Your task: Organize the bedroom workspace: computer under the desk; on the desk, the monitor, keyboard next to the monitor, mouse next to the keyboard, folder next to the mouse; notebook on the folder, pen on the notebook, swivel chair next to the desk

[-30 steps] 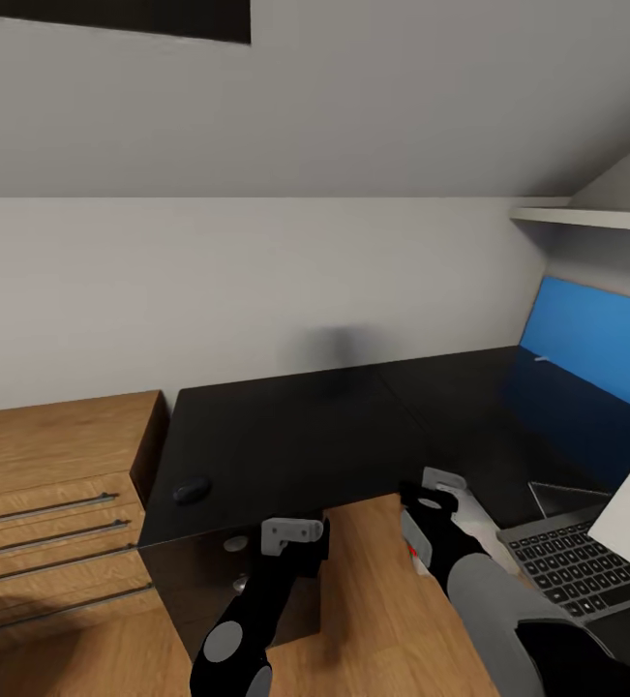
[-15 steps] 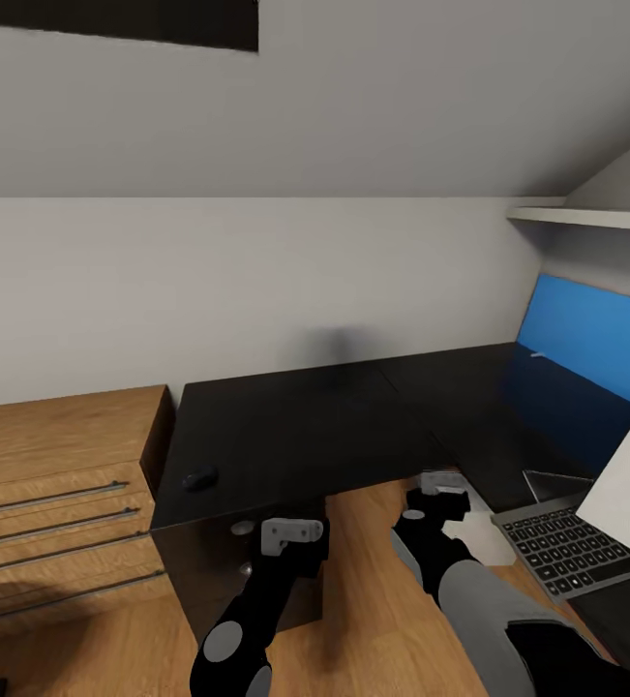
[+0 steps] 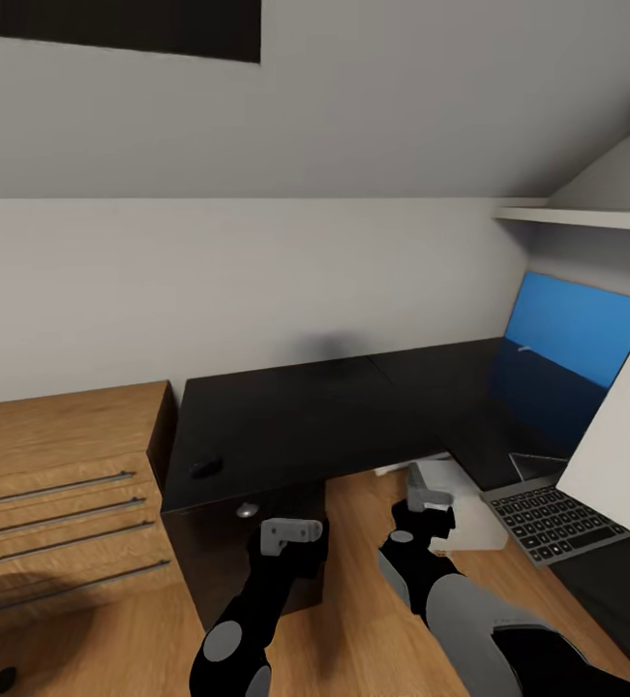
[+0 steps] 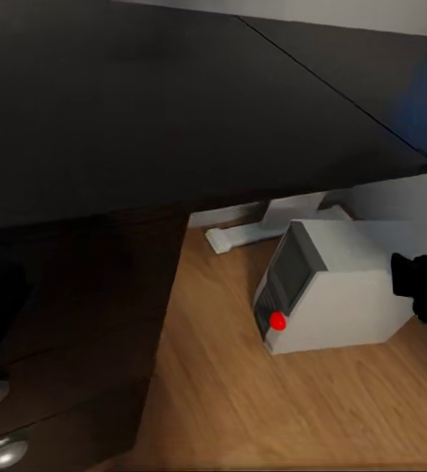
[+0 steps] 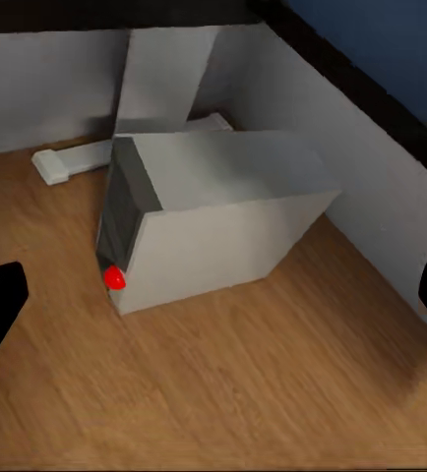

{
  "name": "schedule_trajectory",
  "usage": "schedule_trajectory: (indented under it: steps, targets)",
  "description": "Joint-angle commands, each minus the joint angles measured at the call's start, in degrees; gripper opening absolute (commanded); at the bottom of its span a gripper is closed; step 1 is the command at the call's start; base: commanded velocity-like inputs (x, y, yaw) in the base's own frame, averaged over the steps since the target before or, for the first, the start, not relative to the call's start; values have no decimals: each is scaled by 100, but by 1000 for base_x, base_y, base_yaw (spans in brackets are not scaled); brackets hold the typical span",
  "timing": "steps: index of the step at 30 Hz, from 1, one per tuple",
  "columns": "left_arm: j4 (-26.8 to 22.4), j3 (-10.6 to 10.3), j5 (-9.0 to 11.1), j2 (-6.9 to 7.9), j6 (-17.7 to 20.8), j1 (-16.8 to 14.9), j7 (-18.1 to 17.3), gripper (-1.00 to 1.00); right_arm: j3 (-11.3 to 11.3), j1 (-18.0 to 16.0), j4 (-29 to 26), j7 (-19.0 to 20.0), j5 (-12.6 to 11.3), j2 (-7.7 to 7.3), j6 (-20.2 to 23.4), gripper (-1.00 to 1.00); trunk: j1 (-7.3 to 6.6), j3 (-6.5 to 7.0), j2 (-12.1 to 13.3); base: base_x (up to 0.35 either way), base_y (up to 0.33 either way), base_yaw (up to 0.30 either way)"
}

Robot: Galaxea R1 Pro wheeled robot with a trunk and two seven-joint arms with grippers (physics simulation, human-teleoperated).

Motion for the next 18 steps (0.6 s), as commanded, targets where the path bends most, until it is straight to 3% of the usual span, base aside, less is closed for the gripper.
schedule_trajectory:
  steps: [1, 6, 10, 14, 18]
  targets:
    - [140, 0, 38, 16, 5, -4, 66, 100, -23, 14, 577, 594, 11, 3, -369, 100, 0, -1, -4, -2, 1, -229]
    - [423, 17, 35, 25, 0, -4, 79, 100, -30, 190, 919, 1241, 16, 3, -447, 100, 0, 20, -4, -1, 1, -232]
    - [993, 79, 41, 33, -2, -4, 95, 100, -19, 705, 1003, 1861, 59, -19, -609, 100, 0, 31, -4, 0, 0, -181]
    - [2298, 377, 36, 32, -17, -4, 85, 100, -10, 1355, 1028, 2136, 301, -61, -1103, 100, 0, 33, -4, 0, 0, -41]
    - [3055, 442, 38, 31, -32, -4, 77, 100, -8, 1760, 1033, 2180, 517, -113, -1514, 100, 0, 33, -4, 0, 0, -9]
